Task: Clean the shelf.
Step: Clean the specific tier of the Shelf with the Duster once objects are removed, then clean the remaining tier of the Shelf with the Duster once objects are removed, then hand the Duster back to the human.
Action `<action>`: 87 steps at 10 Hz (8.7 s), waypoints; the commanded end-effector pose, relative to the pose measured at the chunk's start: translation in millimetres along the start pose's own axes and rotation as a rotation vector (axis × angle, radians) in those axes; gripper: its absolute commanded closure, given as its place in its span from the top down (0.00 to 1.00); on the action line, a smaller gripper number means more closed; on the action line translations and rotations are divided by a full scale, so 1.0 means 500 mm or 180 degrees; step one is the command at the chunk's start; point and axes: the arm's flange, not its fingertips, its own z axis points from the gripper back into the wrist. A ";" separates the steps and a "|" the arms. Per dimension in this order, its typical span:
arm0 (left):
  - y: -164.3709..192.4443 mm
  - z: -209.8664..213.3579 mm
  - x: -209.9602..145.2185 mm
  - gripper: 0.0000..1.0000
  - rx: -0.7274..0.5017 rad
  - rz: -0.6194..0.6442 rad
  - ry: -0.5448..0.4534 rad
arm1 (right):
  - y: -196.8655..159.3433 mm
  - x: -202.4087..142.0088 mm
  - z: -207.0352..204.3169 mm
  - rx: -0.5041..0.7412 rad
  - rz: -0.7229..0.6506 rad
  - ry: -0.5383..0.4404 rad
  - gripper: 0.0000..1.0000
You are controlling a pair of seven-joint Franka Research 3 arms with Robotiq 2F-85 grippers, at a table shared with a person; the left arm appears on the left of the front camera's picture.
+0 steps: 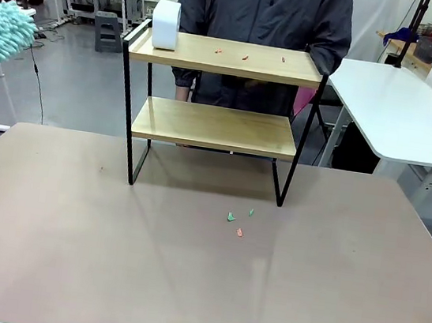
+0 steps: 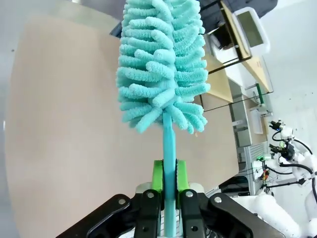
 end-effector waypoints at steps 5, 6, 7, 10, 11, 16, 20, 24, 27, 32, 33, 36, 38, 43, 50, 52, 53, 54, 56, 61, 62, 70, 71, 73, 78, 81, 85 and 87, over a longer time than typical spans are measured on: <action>0.006 0.000 -0.016 0.12 -0.0048 -0.0083 -0.0020 | 0.001 0.004 0.001 0.0071 0.0072 -0.0044 1.00; 0.006 0.000 -0.016 0.12 -0.0048 -0.0083 -0.0020 | 0.001 0.004 0.001 0.0071 0.0072 -0.0044 1.00; 0.006 0.000 -0.016 0.12 -0.0048 -0.0083 -0.0020 | 0.001 0.004 0.001 0.0071 0.0072 -0.0044 1.00; 0.006 0.000 -0.016 0.12 -0.0048 -0.0083 -0.0020 | 0.001 0.004 0.001 0.0071 0.0072 -0.0044 1.00; 0.006 0.000 -0.016 0.12 -0.0048 -0.0083 -0.0020 | 0.001 0.004 0.001 0.0071 0.0072 -0.0044 1.00; -0.029 0.009 0.007 0.12 0.0073 0.0000 -0.0183 | 0.001 0.004 0.001 0.0071 0.0072 -0.0044 1.00; -0.382 -0.080 0.176 0.12 0.0388 0.0186 -0.0329 | 0.001 0.004 0.001 0.0071 0.0072 -0.0044 1.00; -0.595 -0.347 0.074 0.12 0.0503 0.0038 0.0478 | 0.001 0.004 0.001 0.0071 0.0072 -0.0044 1.00; -0.605 -0.328 0.079 0.12 0.0318 -0.0004 0.0421 | 0.001 0.004 0.001 0.0071 0.0072 -0.0044 1.00; -0.642 -0.440 0.050 0.12 0.0549 -0.0212 0.0726 | 0.001 0.004 0.001 0.0071 0.0072 -0.0044 1.00; -0.658 -0.466 0.059 0.12 0.0573 -0.0190 0.0762 | 0.001 0.004 0.001 0.0071 0.0072 -0.0044 1.00; -0.689 -0.552 0.052 0.12 0.0644 -0.0218 0.1160 | 0.001 0.004 0.001 0.0071 0.0072 -0.0044 1.00; -0.722 -0.590 0.059 0.12 0.0615 -0.0218 0.1175 | 0.001 0.004 0.001 0.0071 0.0072 -0.0044 1.00; -0.793 -0.676 0.077 0.12 0.0551 -0.0578 0.1763 | 0.001 0.004 0.001 0.0071 0.0072 -0.0044 1.00; -0.786 -0.520 0.051 0.12 -0.0192 -0.1638 0.2775 | 0.001 0.004 0.001 0.0071 0.0072 -0.0044 1.00; -0.743 -0.440 0.028 0.12 -0.0327 -0.1631 0.2643 | 0.001 0.004 0.001 0.0071 0.0072 -0.0044 1.00; -0.728 -0.411 0.010 0.12 -0.0365 -0.1648 0.2559 | 0.001 0.004 0.001 0.0071 0.0072 -0.0044 1.00; -0.718 -0.392 -0.002 0.12 -0.0429 -0.1678 0.2560 | 0.001 0.004 0.001 0.0071 0.0072 -0.0044 1.00; -0.696 -0.369 0.001 0.12 -0.0510 -0.1604 0.2500 | 0.001 0.004 0.001 0.0071 0.0072 -0.0044 1.00; -0.435 -0.032 0.033 0.12 -0.0453 -0.0136 0.0402 | 0.001 0.004 0.001 0.0071 0.0072 -0.0044 1.00; -0.371 0.022 0.016 0.12 -0.0458 0.0314 -0.0063 | 0.001 0.004 0.001 0.0071 0.0072 -0.0044 1.00; -0.056 -0.260 0.101 0.12 0.1185 0.0300 0.0337 | 0.001 0.004 0.001 0.0071 0.0072 -0.0044 1.00; -0.057 -0.298 0.120 0.12 0.1273 0.0572 0.0416 | 0.001 0.004 0.001 0.0071 0.0072 -0.0044 1.00; -0.061 -0.256 0.057 0.12 0.1226 0.0300 -0.0008 | 0.001 0.004 0.001 0.0071 0.0072 -0.0044 1.00; -0.061 -0.256 0.057 0.12 0.1226 0.0300 -0.0008 | 0.001 0.004 0.001 0.0071 0.0072 -0.0044 1.00; -0.061 -0.256 0.057 0.12 0.1226 0.0300 -0.0008 | 0.001 0.004 0.001 0.0071 0.0072 -0.0044 1.00; -0.111 -0.257 0.107 0.12 0.0975 -0.0011 -0.0145 | 0.037 0.041 0.042 0.0139 -0.0136 -0.0421 1.00; -0.287 -0.199 0.154 0.12 -0.0488 -0.1157 -0.0390 | 0.242 0.151 0.053 0.0677 0.0607 -0.0897 1.00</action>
